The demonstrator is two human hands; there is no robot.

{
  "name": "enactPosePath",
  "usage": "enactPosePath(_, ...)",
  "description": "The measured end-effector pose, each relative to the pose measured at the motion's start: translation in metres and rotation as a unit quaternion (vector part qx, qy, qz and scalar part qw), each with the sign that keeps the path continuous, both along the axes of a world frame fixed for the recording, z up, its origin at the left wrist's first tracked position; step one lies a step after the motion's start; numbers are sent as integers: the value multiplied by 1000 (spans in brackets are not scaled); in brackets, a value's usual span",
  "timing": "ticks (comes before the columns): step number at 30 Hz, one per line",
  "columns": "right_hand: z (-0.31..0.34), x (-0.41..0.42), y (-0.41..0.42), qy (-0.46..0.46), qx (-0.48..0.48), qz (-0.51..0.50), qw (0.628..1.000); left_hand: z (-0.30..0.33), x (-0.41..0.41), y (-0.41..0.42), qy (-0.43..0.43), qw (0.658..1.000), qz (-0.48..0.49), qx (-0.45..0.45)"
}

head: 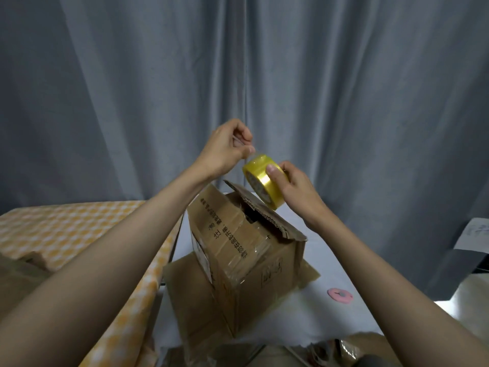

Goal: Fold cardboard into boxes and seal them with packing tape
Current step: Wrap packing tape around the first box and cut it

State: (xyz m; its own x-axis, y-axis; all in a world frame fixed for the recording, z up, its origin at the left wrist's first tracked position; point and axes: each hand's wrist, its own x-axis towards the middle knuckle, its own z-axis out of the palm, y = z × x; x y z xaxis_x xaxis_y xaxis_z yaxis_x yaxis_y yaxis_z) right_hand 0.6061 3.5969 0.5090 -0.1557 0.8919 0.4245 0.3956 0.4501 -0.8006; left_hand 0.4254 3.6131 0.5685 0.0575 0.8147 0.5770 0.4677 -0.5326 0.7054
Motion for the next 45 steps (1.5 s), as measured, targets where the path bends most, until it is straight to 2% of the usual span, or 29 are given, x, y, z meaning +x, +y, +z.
enactPosePath(5,26,-12,-4,35,-31,13,999,19,-24,1,-59,996,0,-60)
enactPosePath(10,43,-21,-9,22,-43,42,998,25,-54,8,-57,995,8,-82)
enactPosePath(13,42,-26,-10,-20,-45,22,999,29,-70,20,-63,995,53,-58)
enactPosePath(16,30,-31,-5,-7,-82,5,997,31,-74,32,-35,994,83,-58)
enactPosePath(20,12,-33,3,-49,-112,-36,992,12,-62,42,-19,993,89,-77)
enactPosePath(24,-12,-27,9,-58,-157,-33,985,-18,-53,50,-20,990,93,-102)
enactPosePath(29,-24,-11,4,2,-181,-13,983,-54,-47,60,-53,984,67,-154)
enactPosePath(34,-57,-3,-6,95,-156,-42,982,-73,-33,68,-86,979,49,-180)
enactPosePath(37,-81,-12,-16,92,-135,-75,984,-83,-41,73,-104,974,64,-190)
enactPosePath(40,-93,-29,-20,99,-61,-120,986,-97,-56,76,-88,972,60,-210)
enactPosePath(45,-94,-43,-16,154,-25,-123,980,-123,-57,83,-129,966,79,-210)
